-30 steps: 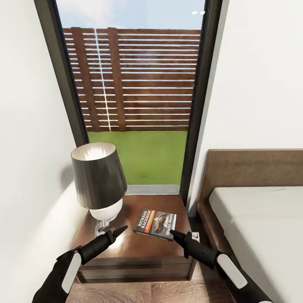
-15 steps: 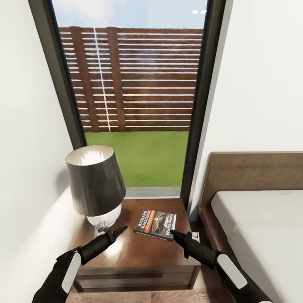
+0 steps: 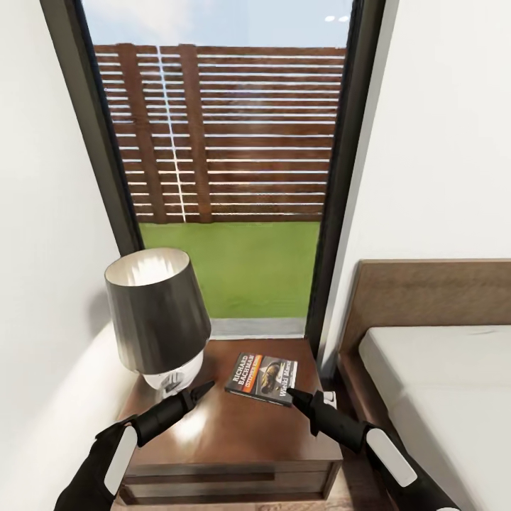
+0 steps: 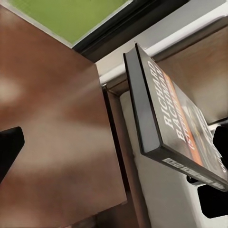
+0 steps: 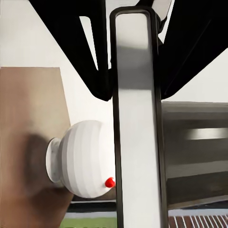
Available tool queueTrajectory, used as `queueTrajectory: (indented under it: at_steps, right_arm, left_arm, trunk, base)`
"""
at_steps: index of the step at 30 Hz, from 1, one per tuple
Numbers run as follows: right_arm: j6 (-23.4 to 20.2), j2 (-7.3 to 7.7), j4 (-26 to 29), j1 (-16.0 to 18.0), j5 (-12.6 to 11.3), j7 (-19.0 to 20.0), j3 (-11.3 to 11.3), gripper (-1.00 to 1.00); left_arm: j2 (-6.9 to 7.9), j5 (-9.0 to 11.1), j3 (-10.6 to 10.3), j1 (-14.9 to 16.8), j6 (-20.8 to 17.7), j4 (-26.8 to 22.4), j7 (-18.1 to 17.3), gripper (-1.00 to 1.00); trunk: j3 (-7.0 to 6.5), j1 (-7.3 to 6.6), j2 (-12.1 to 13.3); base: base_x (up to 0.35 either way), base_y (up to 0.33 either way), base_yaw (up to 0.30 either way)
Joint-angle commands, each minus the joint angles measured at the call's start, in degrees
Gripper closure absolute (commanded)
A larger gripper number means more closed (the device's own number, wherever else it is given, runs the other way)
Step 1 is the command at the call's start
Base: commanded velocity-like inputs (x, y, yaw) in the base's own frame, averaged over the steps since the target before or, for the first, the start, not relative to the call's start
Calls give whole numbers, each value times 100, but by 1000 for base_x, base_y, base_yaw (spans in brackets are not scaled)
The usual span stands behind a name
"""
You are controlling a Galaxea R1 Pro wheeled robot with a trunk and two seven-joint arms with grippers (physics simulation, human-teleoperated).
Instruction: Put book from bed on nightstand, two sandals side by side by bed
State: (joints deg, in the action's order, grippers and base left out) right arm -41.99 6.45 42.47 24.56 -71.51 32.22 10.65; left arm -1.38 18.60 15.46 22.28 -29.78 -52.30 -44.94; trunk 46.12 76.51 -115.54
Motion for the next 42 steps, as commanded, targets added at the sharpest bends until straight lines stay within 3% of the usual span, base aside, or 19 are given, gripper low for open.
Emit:
queueTrajectory:
  at_steps: [1,8,12,42]
  right_arm:
    - [-11,6,-2,4,-28,12,16,100]
    - [-11,-1,-2,4,-26,12,16,100]
    - [-11,-82,-13,4,-21,7,16,100]
    - [-11,-100,-19,4,-21,8,16,100]
  left_arm:
    - [-8,20,18,4,-45,0,-15,-100]
    - [-5,21,18,4,-46,-7,-20,-100]
    - [-5,21,18,4,-49,-7,-16,-100]
    - [-12,21,13,4,-49,-6,-15,-100]
  trunk:
    - [5,1,-2]
    - [5,1,-2]
    - [5,1,-2]
    - [544,660,-1205]
  base:
    - [238,0,0]
    - [76,0,0]
    - [3,0,0]
    - [0,0,0]
